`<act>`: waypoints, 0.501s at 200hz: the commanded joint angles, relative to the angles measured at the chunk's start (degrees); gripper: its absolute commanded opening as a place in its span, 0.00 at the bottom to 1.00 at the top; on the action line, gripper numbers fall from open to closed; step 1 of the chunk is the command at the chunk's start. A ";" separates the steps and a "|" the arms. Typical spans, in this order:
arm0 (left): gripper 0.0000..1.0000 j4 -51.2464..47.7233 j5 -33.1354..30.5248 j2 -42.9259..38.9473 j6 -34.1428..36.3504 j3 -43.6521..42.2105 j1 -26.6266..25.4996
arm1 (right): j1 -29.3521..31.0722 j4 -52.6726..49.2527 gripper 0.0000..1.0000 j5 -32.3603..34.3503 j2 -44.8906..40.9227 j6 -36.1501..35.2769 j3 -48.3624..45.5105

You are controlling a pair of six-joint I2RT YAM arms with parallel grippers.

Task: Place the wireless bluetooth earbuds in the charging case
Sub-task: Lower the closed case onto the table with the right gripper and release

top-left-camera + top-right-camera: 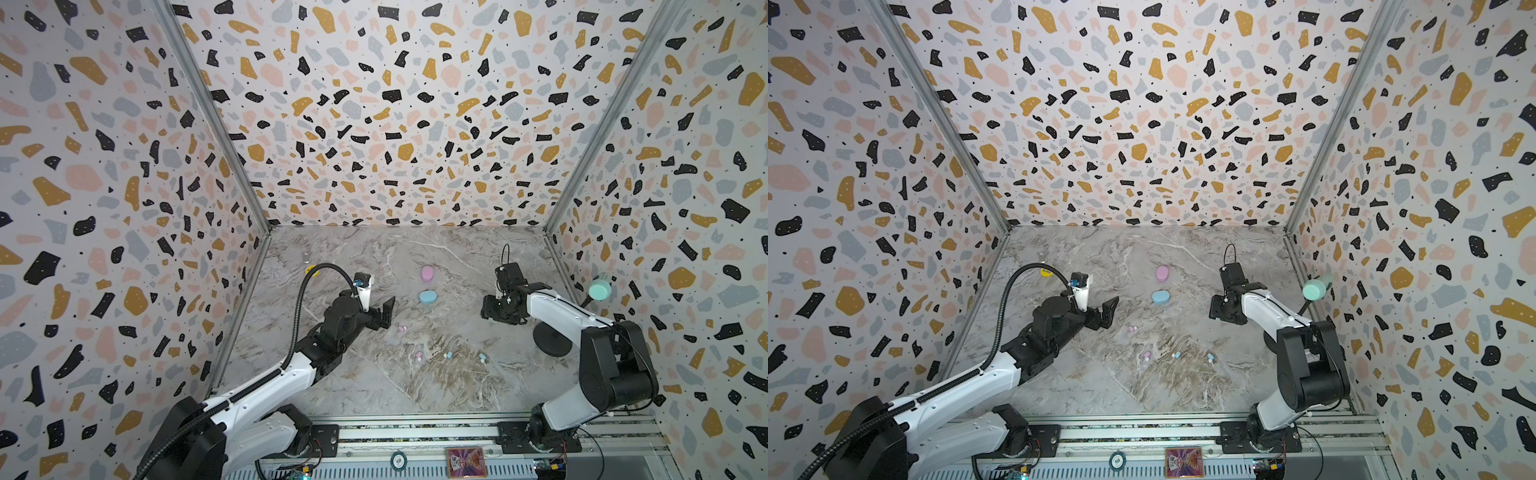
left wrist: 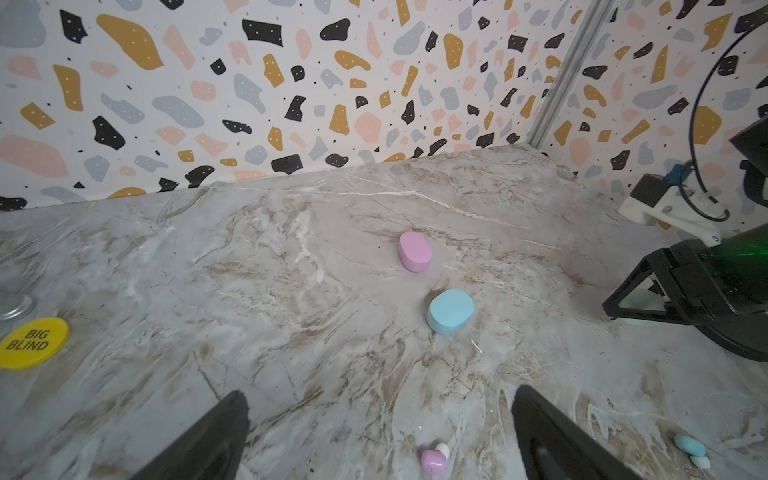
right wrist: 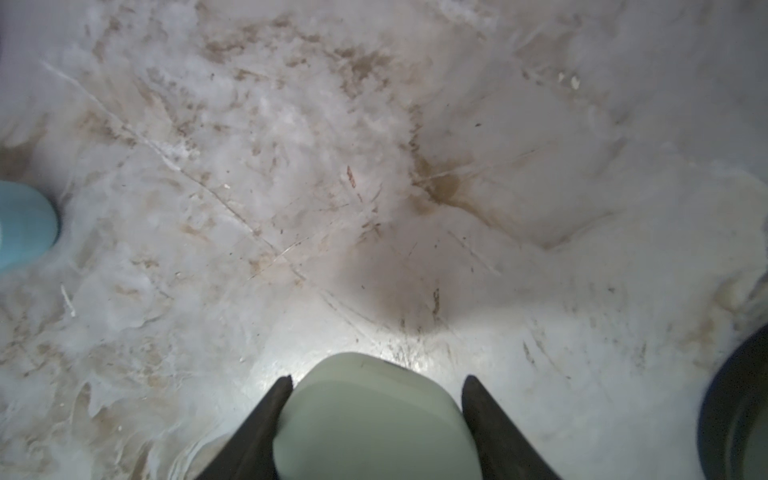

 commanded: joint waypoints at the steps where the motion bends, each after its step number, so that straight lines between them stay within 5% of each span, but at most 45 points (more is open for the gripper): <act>1: 1.00 -1.29 -2.02 0.16 -1.36 2.82 -0.23 | -1.02 1.54 0.55 2.40 0.70 -0.22 -1.20; 54: 1.00 -5.83 1.19 2.46 0.40 5.39 -0.23 | -2.18 2.41 0.58 3.03 2.25 0.82 -3.42; 100: 1.00 -6.65 1.85 3.04 -1.18 6.23 -0.23 | -2.69 0.69 0.75 2.79 2.30 0.61 -3.25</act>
